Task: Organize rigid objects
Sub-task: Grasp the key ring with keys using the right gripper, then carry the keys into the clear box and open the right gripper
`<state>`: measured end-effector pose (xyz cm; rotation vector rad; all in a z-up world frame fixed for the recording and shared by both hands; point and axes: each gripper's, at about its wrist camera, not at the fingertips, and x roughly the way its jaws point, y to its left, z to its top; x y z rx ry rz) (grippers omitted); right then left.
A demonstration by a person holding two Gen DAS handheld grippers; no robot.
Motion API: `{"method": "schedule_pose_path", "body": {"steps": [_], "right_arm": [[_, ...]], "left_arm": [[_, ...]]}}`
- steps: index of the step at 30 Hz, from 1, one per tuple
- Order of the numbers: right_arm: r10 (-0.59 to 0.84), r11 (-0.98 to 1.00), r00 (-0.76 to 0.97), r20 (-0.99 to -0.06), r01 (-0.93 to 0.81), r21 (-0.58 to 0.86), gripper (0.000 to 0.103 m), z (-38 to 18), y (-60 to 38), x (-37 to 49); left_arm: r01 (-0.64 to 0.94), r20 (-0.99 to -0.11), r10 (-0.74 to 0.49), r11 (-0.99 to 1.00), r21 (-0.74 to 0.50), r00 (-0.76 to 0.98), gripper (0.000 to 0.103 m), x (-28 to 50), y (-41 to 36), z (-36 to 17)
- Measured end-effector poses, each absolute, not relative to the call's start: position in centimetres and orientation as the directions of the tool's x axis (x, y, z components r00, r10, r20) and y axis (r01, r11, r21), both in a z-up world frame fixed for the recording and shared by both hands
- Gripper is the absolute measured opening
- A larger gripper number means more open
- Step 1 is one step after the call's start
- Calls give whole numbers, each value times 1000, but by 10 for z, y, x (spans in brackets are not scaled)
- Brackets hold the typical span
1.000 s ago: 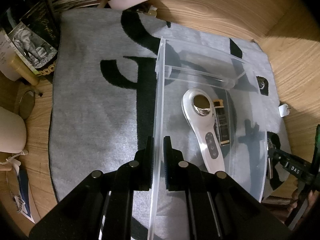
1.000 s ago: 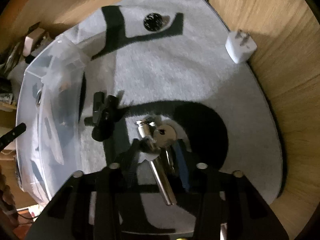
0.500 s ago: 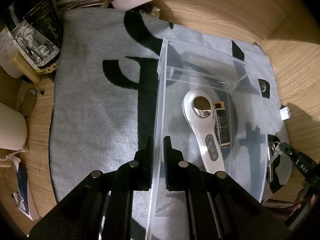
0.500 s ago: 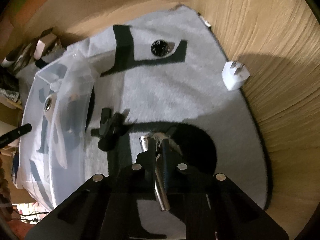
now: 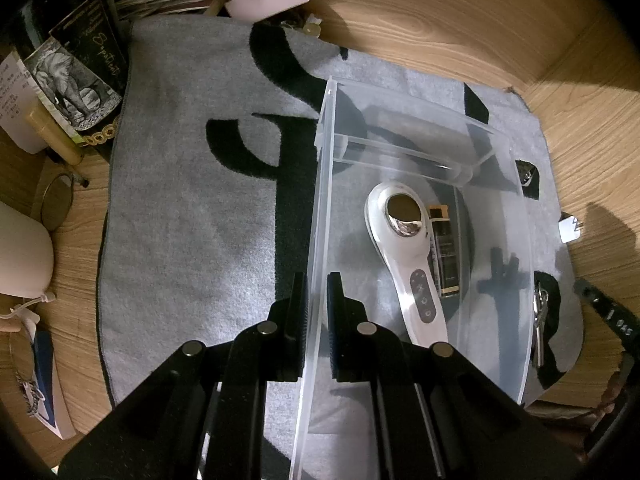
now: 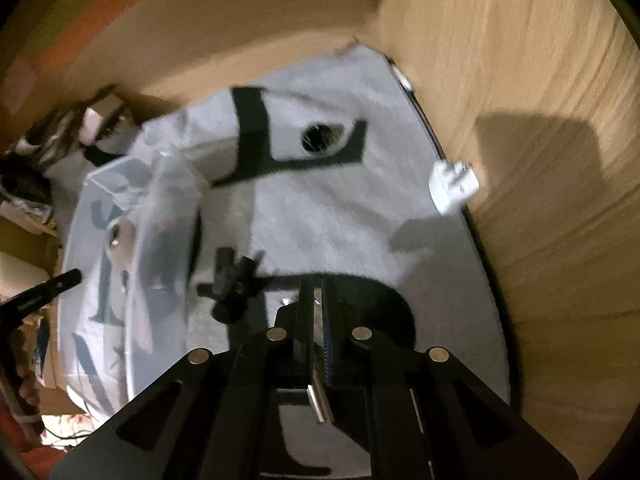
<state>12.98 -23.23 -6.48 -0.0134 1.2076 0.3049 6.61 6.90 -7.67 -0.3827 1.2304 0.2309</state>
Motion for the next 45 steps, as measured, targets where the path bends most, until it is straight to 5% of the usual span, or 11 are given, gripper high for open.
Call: {"method": "schedule_pose_path", "body": {"steps": [8, 28, 36, 45], "right_arm": [[170, 970, 203, -964, -210, 127, 39, -102, -240, 119], [89, 931, 211, -973, -365, 6, 42, -129, -198, 127], [127, 932, 242, -962, -362, 32, 23, -127, -197, 138], [169, 950, 245, -955, -298, 92, 22, -120, -215, 155]], "left_arm": [[-366, -949, -35, 918, -155, 314, 7, 68, 68, -76], [-369, -950, -39, 916, -157, 308, 7, 71, 69, -80], [-375, -951, -37, 914, -156, 306, 7, 71, 69, -81], [-376, -951, -36, 914, -156, 307, 7, 71, 69, -82]]}}
